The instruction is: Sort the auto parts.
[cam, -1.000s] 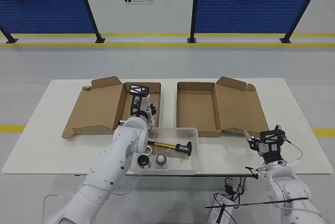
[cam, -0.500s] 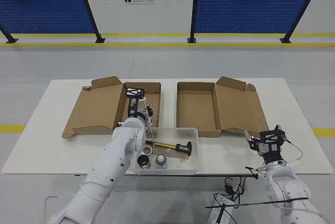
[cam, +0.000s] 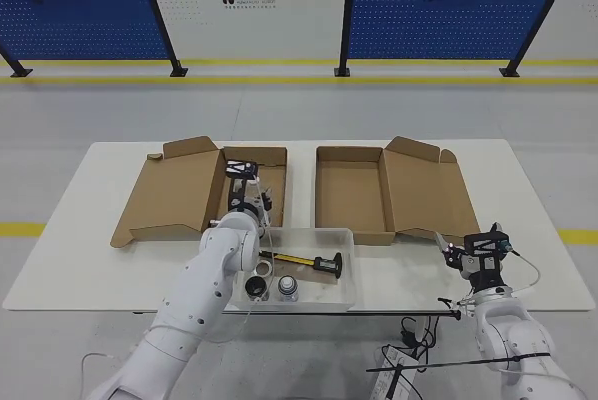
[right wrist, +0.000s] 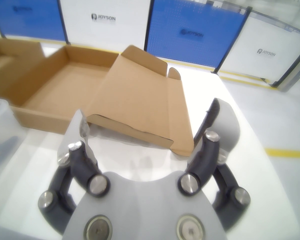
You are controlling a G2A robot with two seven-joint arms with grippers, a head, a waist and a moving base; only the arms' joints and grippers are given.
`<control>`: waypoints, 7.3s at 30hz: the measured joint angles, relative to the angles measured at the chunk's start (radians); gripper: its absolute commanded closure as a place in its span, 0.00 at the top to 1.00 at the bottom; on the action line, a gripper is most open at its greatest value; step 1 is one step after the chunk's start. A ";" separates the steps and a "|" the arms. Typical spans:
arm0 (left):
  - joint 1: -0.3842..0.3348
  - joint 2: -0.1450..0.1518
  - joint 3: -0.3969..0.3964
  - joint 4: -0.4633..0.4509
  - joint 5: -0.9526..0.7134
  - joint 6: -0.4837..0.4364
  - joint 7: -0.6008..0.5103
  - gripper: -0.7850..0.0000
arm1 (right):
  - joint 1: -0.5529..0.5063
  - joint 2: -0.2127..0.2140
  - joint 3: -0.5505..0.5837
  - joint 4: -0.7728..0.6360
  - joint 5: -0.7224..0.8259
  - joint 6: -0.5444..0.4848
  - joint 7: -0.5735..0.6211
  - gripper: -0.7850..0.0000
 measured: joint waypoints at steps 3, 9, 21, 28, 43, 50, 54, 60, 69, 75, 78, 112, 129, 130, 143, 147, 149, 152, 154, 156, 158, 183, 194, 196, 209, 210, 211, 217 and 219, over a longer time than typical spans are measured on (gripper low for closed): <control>0.003 -0.002 -0.001 -0.004 0.012 -0.006 -0.002 1.00 | 0.000 0.000 0.000 0.000 0.000 0.000 0.000 1.00; 0.011 -0.005 -0.009 -0.019 0.015 -0.013 -0.015 1.00 | 0.000 0.000 0.000 0.000 0.000 0.000 0.000 1.00; 0.049 -0.001 -0.033 -0.142 0.066 -0.084 -0.064 1.00 | 0.000 0.000 0.000 0.000 0.000 0.000 0.000 1.00; 0.117 0.014 -0.080 -0.354 0.098 -0.164 -0.136 1.00 | 0.000 0.000 0.000 0.000 0.000 0.000 0.000 1.00; 0.325 0.048 -0.148 -0.690 -0.124 -0.473 -0.511 1.00 | 0.000 0.000 0.000 0.000 0.000 0.000 0.000 1.00; 0.334 0.057 -0.172 -0.708 -0.220 -0.479 -0.655 1.00 | 0.000 0.000 0.000 0.000 0.000 0.000 0.000 1.00; 0.313 0.063 -0.166 -0.711 -0.213 -0.517 -0.690 1.00 | 0.000 0.000 0.000 0.000 0.000 0.000 0.000 1.00; 0.304 0.065 -0.168 -0.710 -0.203 -0.525 -0.679 1.00 | 0.000 0.000 0.000 0.000 0.000 0.000 0.000 1.00; 0.304 0.064 -0.168 -0.710 -0.204 -0.525 -0.679 1.00 | 0.000 0.000 0.000 0.000 0.000 0.000 0.000 1.00; 0.304 0.064 -0.168 -0.710 -0.204 -0.525 -0.679 1.00 | 0.000 0.000 0.000 0.000 0.000 0.000 0.000 1.00; 0.304 0.064 -0.168 -0.710 -0.204 -0.525 -0.679 1.00 | 0.000 0.000 0.000 0.000 0.000 0.000 0.000 1.00; 0.330 0.070 -0.163 -0.683 -0.214 -0.505 -0.637 1.00 | 0.000 0.000 0.000 0.000 0.000 0.000 0.000 1.00; 0.291 0.068 -0.086 -0.539 -0.252 -0.336 -0.739 1.00 | 0.000 0.000 0.000 0.000 0.000 0.000 0.000 1.00; 0.285 0.067 -0.079 -0.528 -0.247 -0.327 -0.741 0.97 | 0.000 0.000 0.000 0.000 0.000 0.000 0.000 1.00; 0.234 0.065 -0.029 -0.452 -0.234 -0.275 -0.769 0.61 | 0.000 0.000 0.000 0.000 0.000 0.000 0.000 1.00; 0.230 0.066 -0.024 -0.437 -0.234 -0.272 -0.772 0.54 | 0.000 0.000 0.000 0.000 0.000 0.000 0.000 1.00; 0.228 0.067 -0.021 -0.432 -0.233 -0.272 -0.775 0.56 | 0.000 0.000 0.000 0.000 0.000 0.000 0.000 1.00; 0.225 0.068 -0.017 -0.429 -0.235 -0.270 -0.777 0.57 | 0.000 0.000 0.000 0.000 0.000 0.000 0.000 1.00; 0.224 0.068 -0.014 -0.426 -0.237 -0.269 -0.777 0.51 | 0.000 0.000 0.000 0.000 0.000 0.000 0.000 1.00; 0.222 0.068 -0.012 -0.424 -0.238 -0.269 -0.777 0.53 | 0.000 0.000 0.000 0.000 0.000 0.000 0.000 1.00; 0.221 0.069 -0.008 -0.421 -0.239 -0.270 -0.775 0.54 | 0.000 0.000 0.000 0.000 0.000 0.000 0.000 1.00; 0.219 0.079 0.002 -0.417 -0.247 -0.282 -0.751 0.00 | 0.000 0.000 0.000 0.000 0.000 0.000 0.000 1.00; 0.225 0.089 -0.025 -0.534 -0.269 -0.305 -0.775 0.00 | 0.000 0.000 0.000 0.000 0.000 0.000 0.000 1.00; 0.227 0.092 -0.037 -0.572 -0.278 -0.311 -0.789 0.00 | 0.000 0.000 0.000 0.000 0.000 0.000 0.000 1.00; 0.205 0.108 -0.096 -0.797 -0.495 -0.377 -0.913 0.00 | 0.000 0.000 0.000 0.000 0.000 0.000 0.000 1.00; 0.201 0.109 -0.093 -0.808 -0.508 -0.382 -0.923 0.00 | 0.000 0.000 0.000 0.000 0.000 0.000 0.000 1.00; 0.197 0.110 -0.088 -0.820 -0.530 -0.385 -0.934 0.00 | 0.000 0.000 0.000 0.000 0.000 0.000 0.000 1.00; 0.174 0.120 -0.051 -0.855 -0.649 -0.407 -0.949 0.00 | 0.000 0.000 0.000 0.000 0.000 0.000 0.000 1.00; 0.166 0.129 -0.037 -0.860 -0.671 -0.417 -0.949 0.00 | 0.000 0.000 0.000 0.000 0.000 0.000 0.000 1.00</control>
